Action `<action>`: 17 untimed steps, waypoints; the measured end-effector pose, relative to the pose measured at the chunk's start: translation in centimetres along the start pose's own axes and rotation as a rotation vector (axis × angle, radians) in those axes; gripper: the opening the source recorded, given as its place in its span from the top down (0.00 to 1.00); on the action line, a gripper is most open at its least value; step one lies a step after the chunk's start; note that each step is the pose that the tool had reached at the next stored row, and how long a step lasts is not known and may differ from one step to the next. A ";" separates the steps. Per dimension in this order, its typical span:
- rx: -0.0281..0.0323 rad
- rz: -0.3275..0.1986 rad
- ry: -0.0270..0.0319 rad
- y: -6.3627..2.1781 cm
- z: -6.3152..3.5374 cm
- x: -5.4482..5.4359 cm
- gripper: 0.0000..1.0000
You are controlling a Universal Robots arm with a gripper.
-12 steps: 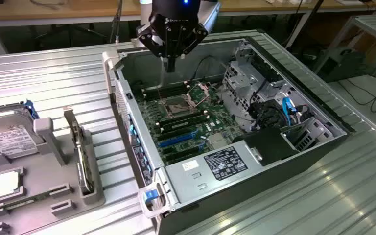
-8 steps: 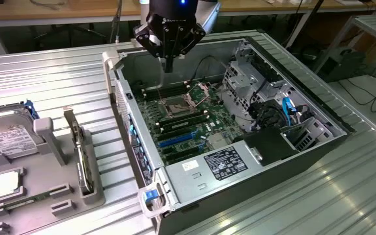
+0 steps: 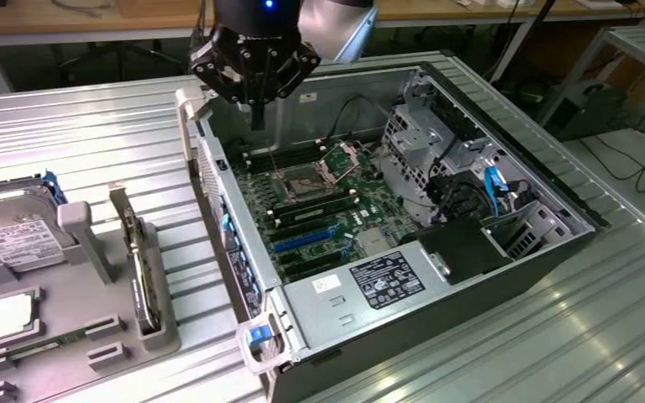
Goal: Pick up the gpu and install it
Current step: 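Reach for the gpu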
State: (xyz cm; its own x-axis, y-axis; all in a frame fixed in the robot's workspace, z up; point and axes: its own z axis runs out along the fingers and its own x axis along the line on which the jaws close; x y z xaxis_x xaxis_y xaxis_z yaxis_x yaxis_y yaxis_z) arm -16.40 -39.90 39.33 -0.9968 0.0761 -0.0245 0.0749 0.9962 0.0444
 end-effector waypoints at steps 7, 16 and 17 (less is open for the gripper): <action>0.0000 0.000 0.0000 -0.42 -0.15 5.5 0.89; 0.0000 0.000 0.0002 -0.82 -0.29 10.4 0.89; -0.0001 0.000 0.0001 -0.87 -0.30 11.0 0.89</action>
State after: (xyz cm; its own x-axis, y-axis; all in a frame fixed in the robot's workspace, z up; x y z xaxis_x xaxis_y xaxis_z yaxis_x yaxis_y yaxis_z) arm -27.45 -39.94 39.32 -0.9968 0.0762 -0.0243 0.0751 0.9962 0.0444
